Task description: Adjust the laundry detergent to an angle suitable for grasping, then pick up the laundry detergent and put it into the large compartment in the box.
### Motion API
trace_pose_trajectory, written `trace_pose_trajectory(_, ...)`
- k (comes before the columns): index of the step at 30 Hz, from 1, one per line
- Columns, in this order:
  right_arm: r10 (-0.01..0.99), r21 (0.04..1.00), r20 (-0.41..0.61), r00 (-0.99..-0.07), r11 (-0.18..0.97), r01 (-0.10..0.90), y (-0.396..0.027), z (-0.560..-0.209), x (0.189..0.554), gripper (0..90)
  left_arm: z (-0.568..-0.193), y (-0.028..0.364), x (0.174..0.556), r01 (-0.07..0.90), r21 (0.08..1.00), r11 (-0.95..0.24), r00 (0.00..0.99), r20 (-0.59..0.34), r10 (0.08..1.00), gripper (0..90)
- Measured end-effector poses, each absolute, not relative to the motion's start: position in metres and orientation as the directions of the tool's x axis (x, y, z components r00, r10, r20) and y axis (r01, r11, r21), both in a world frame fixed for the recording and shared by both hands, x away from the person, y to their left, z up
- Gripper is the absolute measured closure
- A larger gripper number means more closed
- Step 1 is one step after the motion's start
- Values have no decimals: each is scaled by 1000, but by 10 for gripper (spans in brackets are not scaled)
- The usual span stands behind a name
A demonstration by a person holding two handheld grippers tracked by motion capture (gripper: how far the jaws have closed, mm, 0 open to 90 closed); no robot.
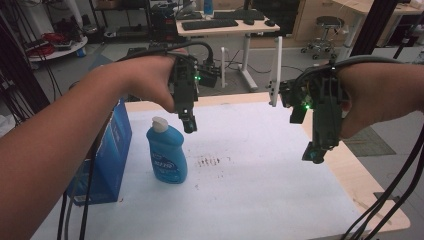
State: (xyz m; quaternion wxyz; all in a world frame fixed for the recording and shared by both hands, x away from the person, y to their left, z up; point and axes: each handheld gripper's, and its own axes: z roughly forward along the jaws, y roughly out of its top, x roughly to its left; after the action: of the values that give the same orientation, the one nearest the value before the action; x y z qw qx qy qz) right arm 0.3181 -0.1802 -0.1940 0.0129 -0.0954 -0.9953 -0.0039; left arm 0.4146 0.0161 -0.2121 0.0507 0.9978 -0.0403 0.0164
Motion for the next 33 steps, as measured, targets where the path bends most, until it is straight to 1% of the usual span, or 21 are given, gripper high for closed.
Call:
trace_pose_trajectory(7, 181, 8, 17, -983, 984, 181, -181, -191, 315, 21, -213, 14, 413, -71, 87, -994, 997, 41, -67, 17)
trace_pose_trajectory(11, 170, 9, 8, -985, 985, 170, -181, -190, 315, 21, -211, 13, 411, -73, 95, -993, 997, 42, -70, 17)
trace_pose_trajectory(20, 185, 11, 8, -983, 983, 185, -184, -191, 314, 21, -213, 12, 410, -78, 93, -993, 996, 41, -74, 17)
trace_pose_trajectory(22, 170, 9, -1, -986, 985, 170, -185, -190, 315, 21, -212, 12, 410, -79, 92, -993, 996, 43, -75, 17)
trace_pose_trajectory(23, 186, 14, 3, -983, 982, 186, -185, -190, 313, 21, -212, 12, 410, -79, 92, -993, 996, 43, -75, 17)
trace_pose_trajectory(30, 177, 22, 3, -984, 984, 177, -186, -191, 312, 21, -215, 11, 412, -89, 87, -992, 996, 40, -85, 18)
trace_pose_trajectory(33, 200, 18, 8, -980, 980, 200, -187, -192, 313, 21, -216, 10, 413, -92, 85, -992, 995, 40, -89, 18)
